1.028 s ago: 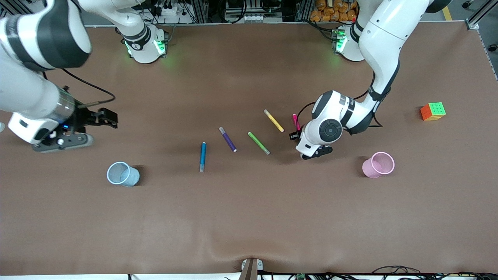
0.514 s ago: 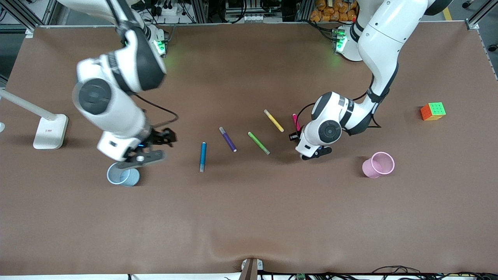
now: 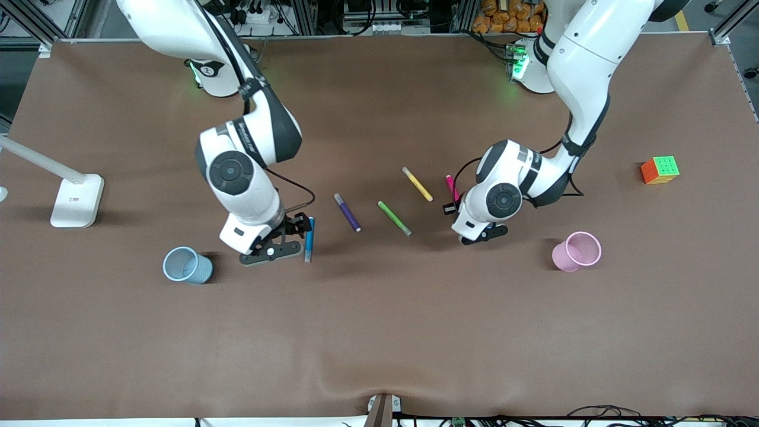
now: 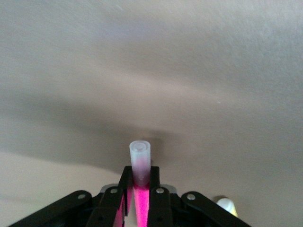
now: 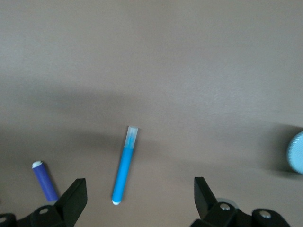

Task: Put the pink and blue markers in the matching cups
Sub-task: 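Lift the pink marker while the right gripper grasps the blue marker, then move the pink marker over the pink cup with the left gripper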

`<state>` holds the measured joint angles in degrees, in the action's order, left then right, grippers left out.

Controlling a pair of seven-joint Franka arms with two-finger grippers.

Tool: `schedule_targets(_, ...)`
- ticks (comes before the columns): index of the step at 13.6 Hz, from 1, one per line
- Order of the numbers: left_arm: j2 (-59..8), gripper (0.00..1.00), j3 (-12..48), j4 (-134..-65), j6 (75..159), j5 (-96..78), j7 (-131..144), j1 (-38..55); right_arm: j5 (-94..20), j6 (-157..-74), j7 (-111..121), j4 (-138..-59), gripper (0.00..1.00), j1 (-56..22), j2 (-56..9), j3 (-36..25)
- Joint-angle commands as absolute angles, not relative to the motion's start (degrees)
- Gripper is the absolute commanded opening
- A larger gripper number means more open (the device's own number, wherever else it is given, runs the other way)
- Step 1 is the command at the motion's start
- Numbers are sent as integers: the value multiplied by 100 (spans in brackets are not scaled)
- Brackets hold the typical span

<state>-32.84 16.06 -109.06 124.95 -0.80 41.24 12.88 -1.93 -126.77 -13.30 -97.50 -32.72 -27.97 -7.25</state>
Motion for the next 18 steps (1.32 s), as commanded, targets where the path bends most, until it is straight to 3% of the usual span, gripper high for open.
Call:
schedule_targets(1, -2350, 0, 1582, -10951, 11788, 176, 4139, 977, -701, -13190, -1485, -9800, 100, -3305, -3110, -773)
schedule_targets(7, -1337, 0, 1564, -10934, 11505, 639, 4078, -25, -791, -13438, -1468, -9659, 100, -3349, -3717, -773)
schedule_targets(14, -1301, 0, 1582, -10126, 11514, 923, 4078, -993, -782, -13666, -1450, -9642, 96, -3472, -4007, -773)
schedule_targets(16, -1292, 0, 1573, -10072, 11522, 923, 4122, -1116, -774, -13755, -1442, -9642, 90, -3489, -4052, -773)
schedule_targets(18, -1283, 0, 1547, -10037, 11540, 1132, 4157, -1143, -765, -13764, -1406, -9607, 76, -3489, -4096, -773)
